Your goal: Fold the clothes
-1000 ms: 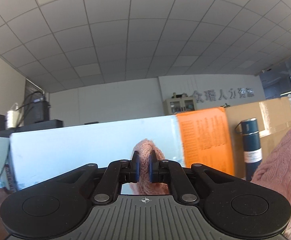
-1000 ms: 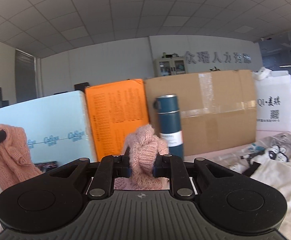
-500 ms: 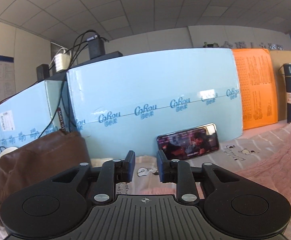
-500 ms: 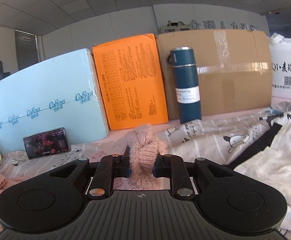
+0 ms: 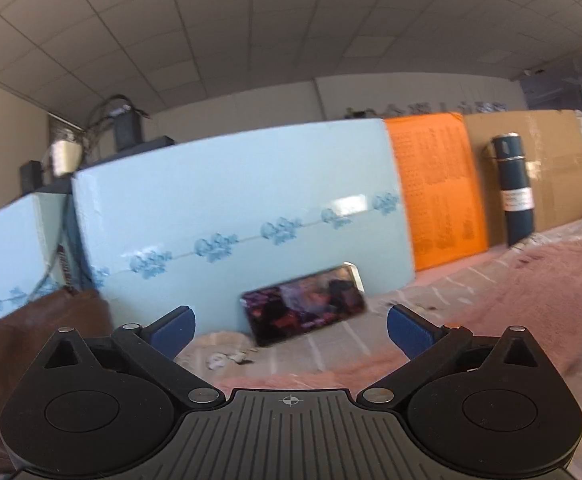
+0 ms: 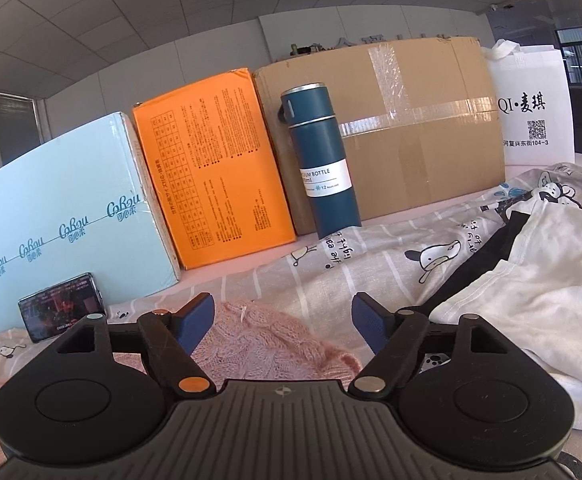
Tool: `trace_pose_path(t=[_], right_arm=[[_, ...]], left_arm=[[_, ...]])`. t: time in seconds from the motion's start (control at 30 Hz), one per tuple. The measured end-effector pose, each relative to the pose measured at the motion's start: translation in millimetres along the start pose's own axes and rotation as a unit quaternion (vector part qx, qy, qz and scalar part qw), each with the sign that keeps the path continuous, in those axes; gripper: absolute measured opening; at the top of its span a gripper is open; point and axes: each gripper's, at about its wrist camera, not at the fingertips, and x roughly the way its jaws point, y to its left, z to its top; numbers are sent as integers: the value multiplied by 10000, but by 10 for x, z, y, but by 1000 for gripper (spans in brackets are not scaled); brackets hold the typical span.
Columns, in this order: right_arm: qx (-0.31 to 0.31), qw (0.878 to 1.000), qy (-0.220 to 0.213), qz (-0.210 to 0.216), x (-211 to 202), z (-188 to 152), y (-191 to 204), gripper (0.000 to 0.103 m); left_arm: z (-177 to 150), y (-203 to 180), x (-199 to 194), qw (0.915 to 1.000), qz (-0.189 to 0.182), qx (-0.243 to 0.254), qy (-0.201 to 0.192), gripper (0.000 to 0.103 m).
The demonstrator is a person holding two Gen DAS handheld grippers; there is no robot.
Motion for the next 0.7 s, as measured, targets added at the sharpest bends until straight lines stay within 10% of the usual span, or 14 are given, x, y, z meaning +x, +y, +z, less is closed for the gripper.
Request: trace_pose_path(t=[0.13, 0.57, 0.7], right_arm=[[-135, 9998, 14, 136, -5, -18, 53, 76], [-105, 9980, 541, -297, 186, -90, 3, 82], [29, 9959, 787, -453, 278, -113, -61, 82]], left_arm=[[-40, -157, 118, 9951, -821, 86, 546, 103], [-175, 130, 505, 9811, 478, -549, 1795, 101], [-254, 388, 532, 9732, 183, -1212, 1944, 52]])
